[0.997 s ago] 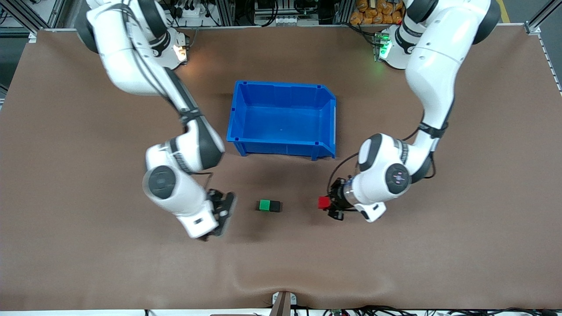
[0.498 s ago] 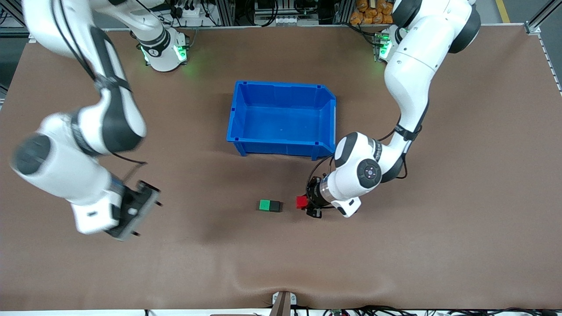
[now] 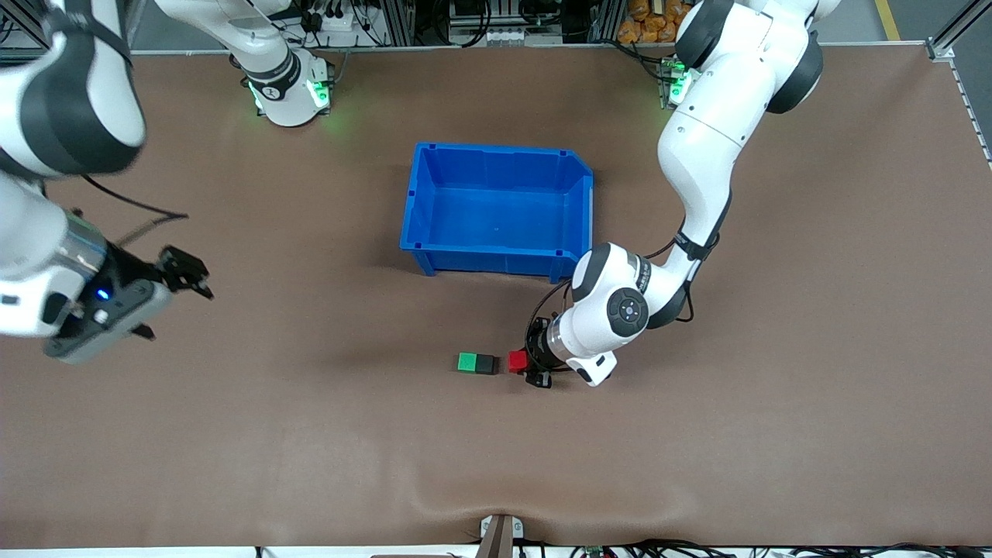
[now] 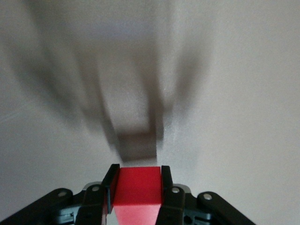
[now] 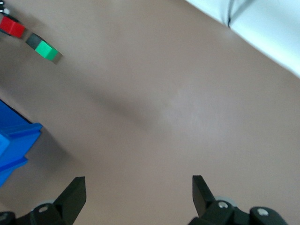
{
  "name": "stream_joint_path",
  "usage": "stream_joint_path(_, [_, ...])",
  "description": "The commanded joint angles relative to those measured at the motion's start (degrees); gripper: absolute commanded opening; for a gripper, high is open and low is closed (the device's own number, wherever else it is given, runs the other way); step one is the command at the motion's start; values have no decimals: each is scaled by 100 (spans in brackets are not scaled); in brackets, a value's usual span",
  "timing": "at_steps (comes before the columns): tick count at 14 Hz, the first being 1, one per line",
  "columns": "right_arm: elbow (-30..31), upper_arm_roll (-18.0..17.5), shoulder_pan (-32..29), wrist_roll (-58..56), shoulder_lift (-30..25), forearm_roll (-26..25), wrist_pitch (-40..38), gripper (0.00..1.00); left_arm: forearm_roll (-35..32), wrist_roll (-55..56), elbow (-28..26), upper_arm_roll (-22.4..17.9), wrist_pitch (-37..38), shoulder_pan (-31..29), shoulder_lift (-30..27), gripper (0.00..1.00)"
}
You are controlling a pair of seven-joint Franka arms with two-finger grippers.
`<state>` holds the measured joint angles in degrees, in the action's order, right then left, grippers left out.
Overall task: Attach green and red cubes to black cube
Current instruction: 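Press the red cube against the black cube with the left gripper while the right withdraws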
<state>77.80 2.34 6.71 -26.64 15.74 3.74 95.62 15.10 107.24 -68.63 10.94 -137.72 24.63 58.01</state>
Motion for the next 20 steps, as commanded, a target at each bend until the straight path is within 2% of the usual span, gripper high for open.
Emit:
stream_joint_path(1, [288, 170, -12, 1017, -492, -329, -481, 100, 99, 34, 288, -145, -80, 182, 246, 0])
stream_joint_path(4, [341, 179, -257, 1679, -923, -445, -965, 100, 99, -1, 394, -171, -255, 287, 317, 0])
stream_joint_path(7, [936, 161, -713, 1706, -1423, -410, -1028, 100, 99, -19, 560, -224, -440, 306, 500, 0])
stream_joint_path(9, [1280, 161, -759, 1880, -1687, -357, -1028, 100, 99, -10, 640, -242, -440, 402, 545, 0])
stream_joint_path(12, [1317, 170, -706, 2583, -1759, -339, -1159, 100, 64, -10, 597, -268, -388, 420, 528, 0])
stream_joint_path(16, [1343, 161, -741, 2603, -1821, -322, -1204, 100, 46, -10, 579, -268, -116, 499, 493, 0])
stream_joint_path(20, [1334, 161, -750, 2550, -1785, 3, -1247, 100, 37, -10, 579, -268, 227, 499, 440, 0])
